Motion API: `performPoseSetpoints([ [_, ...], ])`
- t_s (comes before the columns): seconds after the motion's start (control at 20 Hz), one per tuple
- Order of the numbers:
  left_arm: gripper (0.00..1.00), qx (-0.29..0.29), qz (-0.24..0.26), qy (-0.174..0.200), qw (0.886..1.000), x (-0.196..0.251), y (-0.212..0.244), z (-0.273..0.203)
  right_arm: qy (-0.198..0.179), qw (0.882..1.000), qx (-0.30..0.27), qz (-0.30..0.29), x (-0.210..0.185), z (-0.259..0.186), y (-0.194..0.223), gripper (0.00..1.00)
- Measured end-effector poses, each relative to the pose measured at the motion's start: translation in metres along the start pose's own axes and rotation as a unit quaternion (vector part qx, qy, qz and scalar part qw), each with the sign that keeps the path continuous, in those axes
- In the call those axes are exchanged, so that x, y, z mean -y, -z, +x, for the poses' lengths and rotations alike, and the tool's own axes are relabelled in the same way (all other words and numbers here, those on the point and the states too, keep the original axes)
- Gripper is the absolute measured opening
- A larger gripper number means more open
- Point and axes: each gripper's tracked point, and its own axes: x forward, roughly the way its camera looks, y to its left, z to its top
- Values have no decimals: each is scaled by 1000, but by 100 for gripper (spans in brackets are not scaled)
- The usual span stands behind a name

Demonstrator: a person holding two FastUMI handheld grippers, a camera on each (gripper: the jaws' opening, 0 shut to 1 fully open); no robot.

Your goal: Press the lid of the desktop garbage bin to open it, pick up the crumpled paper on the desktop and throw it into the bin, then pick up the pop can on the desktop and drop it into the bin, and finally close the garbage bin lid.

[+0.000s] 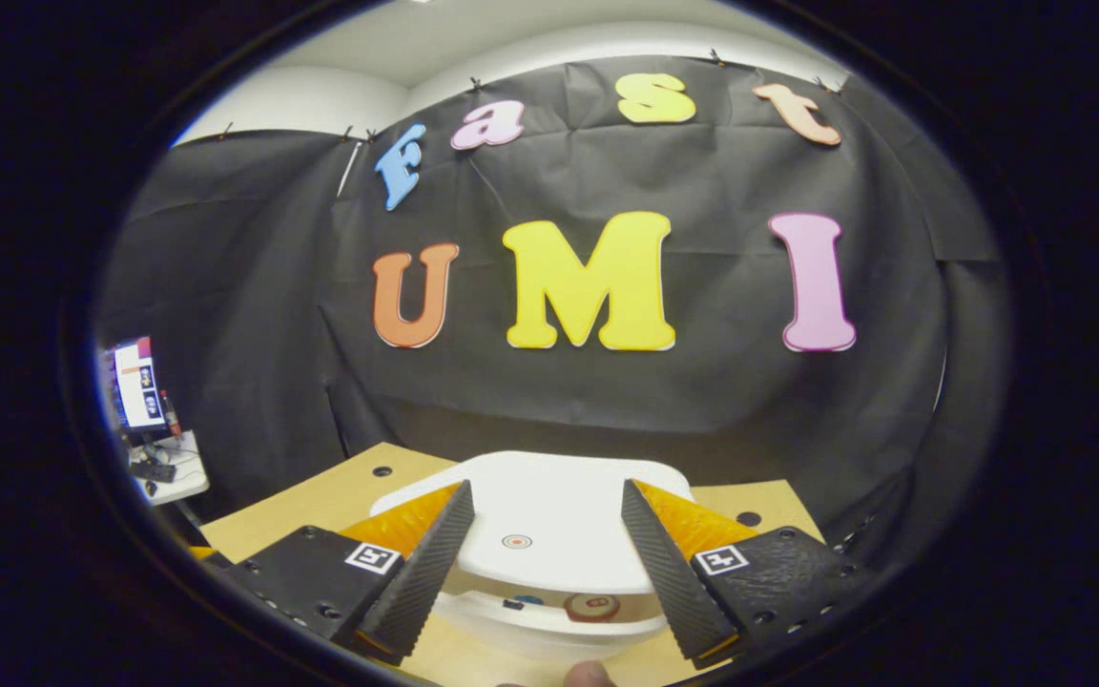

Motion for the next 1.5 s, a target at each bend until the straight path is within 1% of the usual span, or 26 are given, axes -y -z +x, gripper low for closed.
performPoseSetpoints([
  [0.1,97,-3,1,1,1000,1,2,2,3,1000,-2,12,5,3,7,96],
  [0.15,97,-4,2,1,1000,0,3,2,4,1000,-2,9,5,3,9,96],
  [0.2,97,-5,2,1,1000,0,3,3,5,1000,0,5,5,4,11,99],
  [0.25,97,-6,3,2,1000,0,5,4,7,1000,-1,0,5,4,14,96],
  [0.35,96,-8,4,2,1000,0,6,5,11,1000,-5,-8,5,5,20,96],
  [0.65,97,-11,4,2,1000,-1,7,4,10,1000,-3,-5,6,5,24,98],
  [0.9,97,-10,3,-1,1000,-1,6,5,17,1000,3,-6,5,5,25,97],
  [1.05,97,-11,3,0,1000,-1,7,5,27,1000,12,-2,8,7,28,97],
  [1.1,97,-11,2,-1,1000,-2,7,4,33,999,13,2,7,5,29,95],
  [1.2,97,-12,0,-3,1000,-3,7,6,42,999,15,-16,5,5,34,95],
  [1.3,97,-12,-1,-5,1000,-3,8,6,43,999,25,-18,4,7,35,96],
  [1.35,97,-12,-2,-6,1000,-3,8,6,43,998,31,-22,3,3,38,92],
  [1.4,97,-12,-2,-7,1000,-3,8,6,47,998,38,-20,3,8,41,91],
  [1.45,97,-13,-2,-8,1000,-3,9,8,47,998,43,-16,5,8,40,86],
  [1.5,97,-15,-2,-9,1000,-3,11,8,48,998,36,-17,5,8,42,87],
])
